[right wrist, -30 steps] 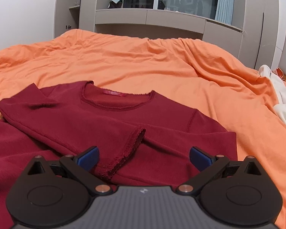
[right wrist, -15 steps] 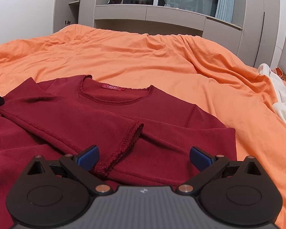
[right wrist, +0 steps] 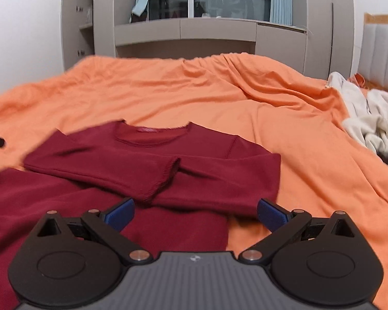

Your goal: Fold small clothes

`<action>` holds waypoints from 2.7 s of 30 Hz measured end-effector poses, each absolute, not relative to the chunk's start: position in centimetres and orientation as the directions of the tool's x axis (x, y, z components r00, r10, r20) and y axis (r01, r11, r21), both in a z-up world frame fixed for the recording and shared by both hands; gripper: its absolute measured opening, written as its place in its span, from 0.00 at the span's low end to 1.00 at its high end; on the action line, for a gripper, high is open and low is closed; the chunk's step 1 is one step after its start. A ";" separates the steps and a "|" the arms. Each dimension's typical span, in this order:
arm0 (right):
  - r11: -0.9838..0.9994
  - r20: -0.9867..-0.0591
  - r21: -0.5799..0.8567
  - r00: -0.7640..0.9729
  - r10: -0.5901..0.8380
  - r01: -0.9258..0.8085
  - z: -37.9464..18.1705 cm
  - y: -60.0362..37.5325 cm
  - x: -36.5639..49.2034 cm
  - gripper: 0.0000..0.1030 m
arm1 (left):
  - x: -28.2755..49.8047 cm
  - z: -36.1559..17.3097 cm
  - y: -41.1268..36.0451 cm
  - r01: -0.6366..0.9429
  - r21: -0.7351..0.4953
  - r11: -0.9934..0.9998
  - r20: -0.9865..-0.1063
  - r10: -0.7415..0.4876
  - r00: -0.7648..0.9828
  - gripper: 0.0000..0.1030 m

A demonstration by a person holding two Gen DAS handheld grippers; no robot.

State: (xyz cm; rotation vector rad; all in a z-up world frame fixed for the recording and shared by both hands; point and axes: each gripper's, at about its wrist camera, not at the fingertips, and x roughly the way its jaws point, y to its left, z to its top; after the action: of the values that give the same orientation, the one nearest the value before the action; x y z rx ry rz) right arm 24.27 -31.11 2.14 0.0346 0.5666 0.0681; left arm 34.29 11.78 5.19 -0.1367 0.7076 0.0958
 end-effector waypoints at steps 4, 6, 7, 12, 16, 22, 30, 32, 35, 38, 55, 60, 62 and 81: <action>0.992 -0.531 0.119 0.842 0.091 -0.033 3.3 -31.8 19.1 1.00 | 30.0 6.1 11.6 -0.094 -0.149 0.984 -0.644 -0.025 0.764 0.99; 0.985 -0.536 0.174 0.837 0.114 -0.023 3.4 -31.8 16.5 1.00 | 28.2 6.3 11.6 -0.082 -0.181 0.980 -0.643 -0.054 0.764 0.99; 0.979 -0.540 0.204 0.832 0.127 -0.017 3.2 -31.9 15.1 1.00 | 27.1 6.6 11.5 -0.071 -0.194 0.978 -0.640 -0.072 0.765 0.99; 0.958 -0.560 0.288 0.810 0.173 -0.005 2.3 -31.6 10.5 1.00 | 22.4 7.0 10.5 -0.007 -0.170 0.985 -0.643 -0.106 0.759 0.99; 0.947 -0.576 0.322 0.795 0.189 0.008 1.8 -31.6 8.3 0.90 | 19.6 6.4 10.2 0.021 -0.136 0.991 -0.668 -0.107 0.736 0.99; 0.947 -0.595 0.321 0.783 0.180 0.026 1.6 -31.4 6.9 0.68 | 17.4 5.0 11.2 -0.016 -0.162 0.987 -0.704 -0.104 0.703 0.99; 0.942 -0.590 0.335 0.780 0.208 0.002 1.7 -30.6 6.1 0.30 | 15.7 4.2 11.4 0.001 -0.249 0.968 -0.709 -0.183 0.681 0.77; 0.939 -0.578 0.343 0.785 0.223 -0.013 1.8 -30.6 5.9 0.11 | 15.4 4.0 11.1 0.011 -0.247 0.969 -0.710 -0.189 0.679 0.67; 0.946 -0.566 0.323 0.799 0.202 -0.010 2.2 -30.7 5.6 0.07 | 15.1 3.9 10.8 0.007 -0.241 0.970 -0.717 -0.183 0.673 0.26; 0.949 -0.533 0.314 0.827 0.181 -0.005 3.0 -31.1 4.9 0.06 | 14.7 4.2 10.4 0.011 -0.221 0.975 -0.711 -0.169 0.682 0.06; 0.962 -0.543 0.268 0.834 0.098 0.061 4.4 -34.1 3.1 0.06 | 11.6 5.7 8.9 0.040 -0.200 0.979 -0.669 -0.166 0.724 0.04; 0.962 -0.575 0.268 0.811 0.110 0.059 3.1 -34.0 3.2 0.07 | 11.8 5.3 9.2 0.028 -0.201 0.979 -0.680 -0.160 0.715 0.07; 0.965 -0.577 0.257 0.810 0.107 0.056 3.0 -33.9 3.2 0.12 | 12.0 5.2 9.0 0.025 -0.187 0.982 -0.687 -0.149 0.711 0.13; 0.960 -0.564 -0.087 0.808 0.173 -0.266 4.1 -28.0 2.6 1.00 | 11.6 7.0 5.6 0.041 0.018 0.999 -0.669 -0.018 0.743 0.99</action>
State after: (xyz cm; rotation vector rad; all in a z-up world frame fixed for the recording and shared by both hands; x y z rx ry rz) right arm 2.58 -27.97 4.12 -0.1656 0.5859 0.2359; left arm 11.56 5.62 7.00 0.0318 0.7329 -0.0323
